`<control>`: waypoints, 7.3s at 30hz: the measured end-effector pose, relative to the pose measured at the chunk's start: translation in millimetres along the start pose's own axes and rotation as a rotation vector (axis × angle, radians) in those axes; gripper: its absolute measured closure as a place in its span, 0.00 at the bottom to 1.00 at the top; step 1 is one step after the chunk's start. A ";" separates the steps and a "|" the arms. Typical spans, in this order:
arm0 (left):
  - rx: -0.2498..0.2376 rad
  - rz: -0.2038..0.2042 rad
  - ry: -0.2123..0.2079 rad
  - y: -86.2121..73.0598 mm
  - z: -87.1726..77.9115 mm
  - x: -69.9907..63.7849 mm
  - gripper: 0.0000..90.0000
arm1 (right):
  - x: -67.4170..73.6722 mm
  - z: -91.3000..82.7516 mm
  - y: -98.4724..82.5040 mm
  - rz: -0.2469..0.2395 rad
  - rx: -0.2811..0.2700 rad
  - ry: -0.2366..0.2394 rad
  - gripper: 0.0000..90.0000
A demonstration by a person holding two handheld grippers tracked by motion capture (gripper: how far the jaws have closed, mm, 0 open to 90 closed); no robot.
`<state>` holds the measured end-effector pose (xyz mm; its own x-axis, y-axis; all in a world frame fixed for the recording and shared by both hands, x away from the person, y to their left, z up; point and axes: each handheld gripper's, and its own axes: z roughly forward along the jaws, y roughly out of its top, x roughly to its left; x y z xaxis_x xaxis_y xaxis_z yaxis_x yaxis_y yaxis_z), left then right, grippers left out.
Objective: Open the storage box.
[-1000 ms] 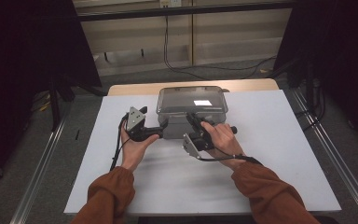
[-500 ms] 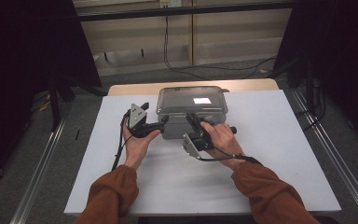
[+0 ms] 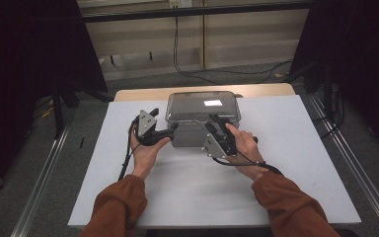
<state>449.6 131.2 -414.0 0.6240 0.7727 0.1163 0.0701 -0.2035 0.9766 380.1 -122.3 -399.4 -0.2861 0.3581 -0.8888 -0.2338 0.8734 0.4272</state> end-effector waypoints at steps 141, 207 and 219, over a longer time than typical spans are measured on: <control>-0.068 0.001 -0.074 36.5 42.8 29.6 0.57 | -79.4 39.2 -97.7 0.971 -0.145 0.122 0.52; -0.039 0.015 -0.006 42.1 78.2 52.7 0.65 | -94.6 80.7 -114.0 1.020 -0.148 0.121 0.67; -0.032 -0.013 -0.017 40.2 86.6 56.4 0.65 | -98.8 85.2 -115.1 1.025 -0.149 0.113 0.68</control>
<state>554.9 114.5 -383.9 0.6366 0.7647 0.1002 0.0538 -0.1737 0.9833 514.5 -230.1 -374.9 -0.4955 0.8657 -0.0705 0.0603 0.1152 0.9915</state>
